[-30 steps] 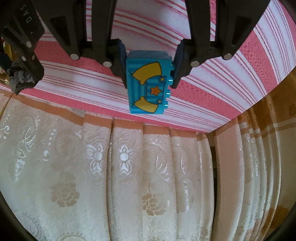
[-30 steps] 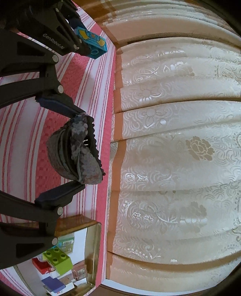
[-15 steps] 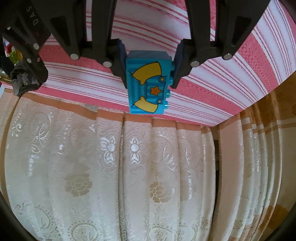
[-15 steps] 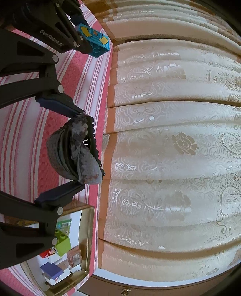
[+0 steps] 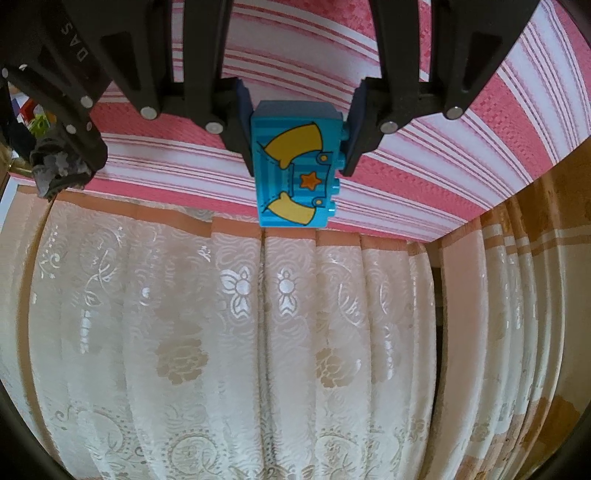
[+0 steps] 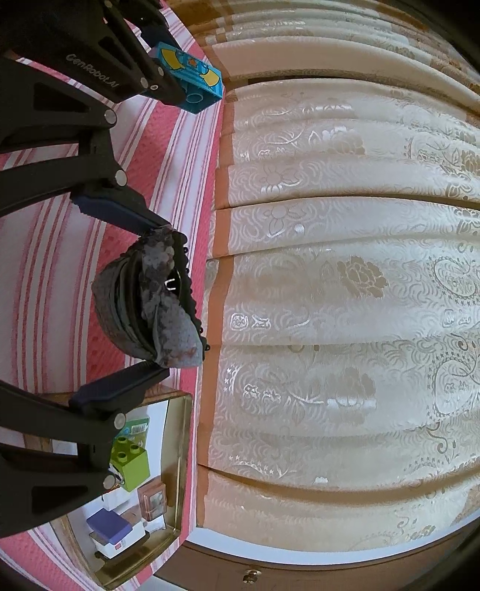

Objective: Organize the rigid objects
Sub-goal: 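Carry the blue block and grey shoe over the tin tray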

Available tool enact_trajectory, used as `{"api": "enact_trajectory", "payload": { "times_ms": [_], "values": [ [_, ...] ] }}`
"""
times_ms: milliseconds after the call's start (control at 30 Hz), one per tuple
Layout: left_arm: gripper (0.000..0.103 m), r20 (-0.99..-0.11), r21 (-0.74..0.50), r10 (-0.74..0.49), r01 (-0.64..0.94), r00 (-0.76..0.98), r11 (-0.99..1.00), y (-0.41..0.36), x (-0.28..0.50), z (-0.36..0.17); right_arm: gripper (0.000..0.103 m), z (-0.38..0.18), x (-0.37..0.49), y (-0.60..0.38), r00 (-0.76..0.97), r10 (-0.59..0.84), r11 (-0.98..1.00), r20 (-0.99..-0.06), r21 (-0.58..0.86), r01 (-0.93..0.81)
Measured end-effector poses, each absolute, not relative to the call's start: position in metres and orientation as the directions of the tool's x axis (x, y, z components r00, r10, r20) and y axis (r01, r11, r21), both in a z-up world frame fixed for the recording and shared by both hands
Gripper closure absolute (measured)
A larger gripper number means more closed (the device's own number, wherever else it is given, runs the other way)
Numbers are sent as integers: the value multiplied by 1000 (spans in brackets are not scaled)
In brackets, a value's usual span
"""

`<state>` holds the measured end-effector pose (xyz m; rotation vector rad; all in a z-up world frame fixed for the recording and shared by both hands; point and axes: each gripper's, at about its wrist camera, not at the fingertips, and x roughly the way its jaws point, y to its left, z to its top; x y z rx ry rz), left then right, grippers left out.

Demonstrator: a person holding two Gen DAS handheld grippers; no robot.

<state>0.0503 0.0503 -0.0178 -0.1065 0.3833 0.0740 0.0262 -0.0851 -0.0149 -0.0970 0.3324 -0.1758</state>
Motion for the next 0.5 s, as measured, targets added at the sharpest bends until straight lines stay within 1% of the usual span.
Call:
{"api": "enact_trajectory", "payload": {
  "times_ms": [200, 500],
  "values": [
    [62, -351, -52, 61, -84, 935, 995, 41, 44, -16, 31, -15, 19, -92, 929, -191, 980, -317, -118, 161],
    [62, -343, -58, 66, -91, 937, 994, 42, 40, -15, 32, -14, 14, -98, 930, -189, 981, -316, -112, 161]
  ]
}}
